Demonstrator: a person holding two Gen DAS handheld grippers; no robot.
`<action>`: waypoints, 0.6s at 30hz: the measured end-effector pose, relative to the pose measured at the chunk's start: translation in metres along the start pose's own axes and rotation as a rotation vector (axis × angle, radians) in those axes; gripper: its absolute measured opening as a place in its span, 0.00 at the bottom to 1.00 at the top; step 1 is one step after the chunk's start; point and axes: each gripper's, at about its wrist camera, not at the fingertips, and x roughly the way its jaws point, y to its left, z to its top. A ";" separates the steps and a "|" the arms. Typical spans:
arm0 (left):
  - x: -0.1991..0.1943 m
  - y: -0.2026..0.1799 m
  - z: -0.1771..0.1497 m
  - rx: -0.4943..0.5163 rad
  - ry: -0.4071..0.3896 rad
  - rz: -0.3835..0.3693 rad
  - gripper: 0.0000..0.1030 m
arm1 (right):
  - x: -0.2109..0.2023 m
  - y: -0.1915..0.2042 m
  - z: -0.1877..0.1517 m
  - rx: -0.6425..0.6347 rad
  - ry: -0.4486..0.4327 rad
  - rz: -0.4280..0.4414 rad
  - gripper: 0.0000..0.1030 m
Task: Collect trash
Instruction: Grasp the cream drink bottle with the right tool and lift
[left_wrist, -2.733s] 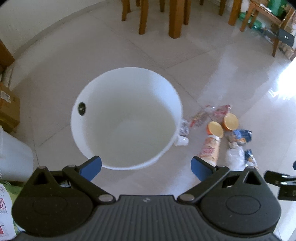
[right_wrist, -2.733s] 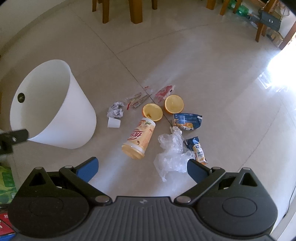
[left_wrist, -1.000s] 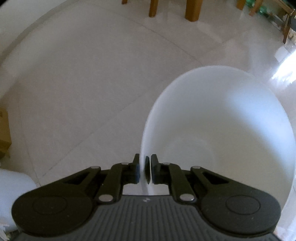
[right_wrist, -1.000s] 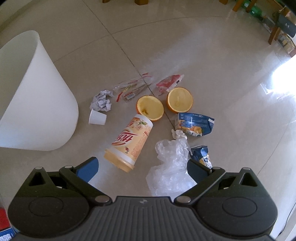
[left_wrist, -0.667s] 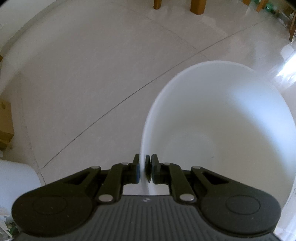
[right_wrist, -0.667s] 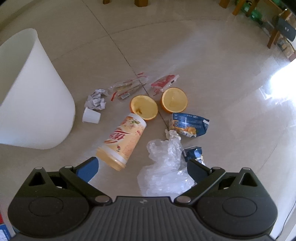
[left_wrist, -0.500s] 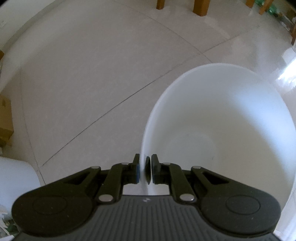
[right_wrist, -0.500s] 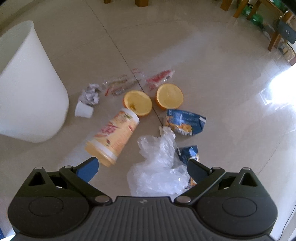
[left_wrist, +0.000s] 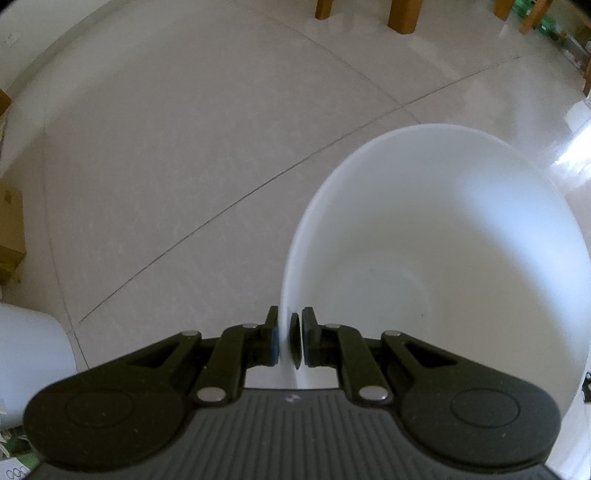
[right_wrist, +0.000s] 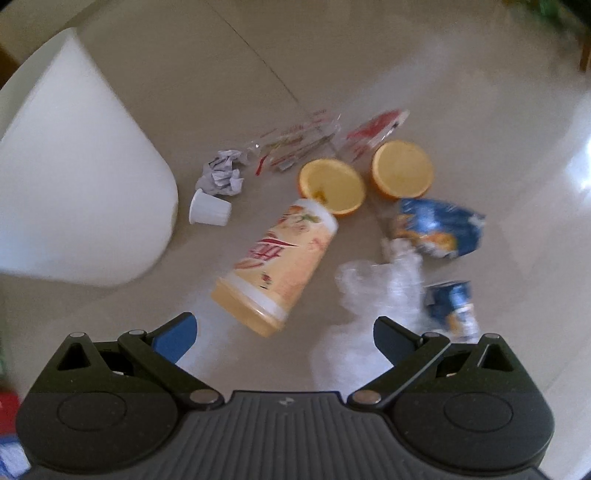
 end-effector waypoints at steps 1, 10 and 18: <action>0.002 0.000 0.001 0.000 -0.001 0.001 0.09 | 0.009 0.000 0.006 0.025 0.014 0.019 1.00; 0.004 0.003 0.006 -0.010 0.016 -0.015 0.09 | 0.099 -0.001 0.044 0.305 0.144 -0.038 1.00; 0.011 0.010 0.007 -0.022 0.031 -0.032 0.09 | 0.145 -0.002 0.053 0.395 0.227 -0.102 0.91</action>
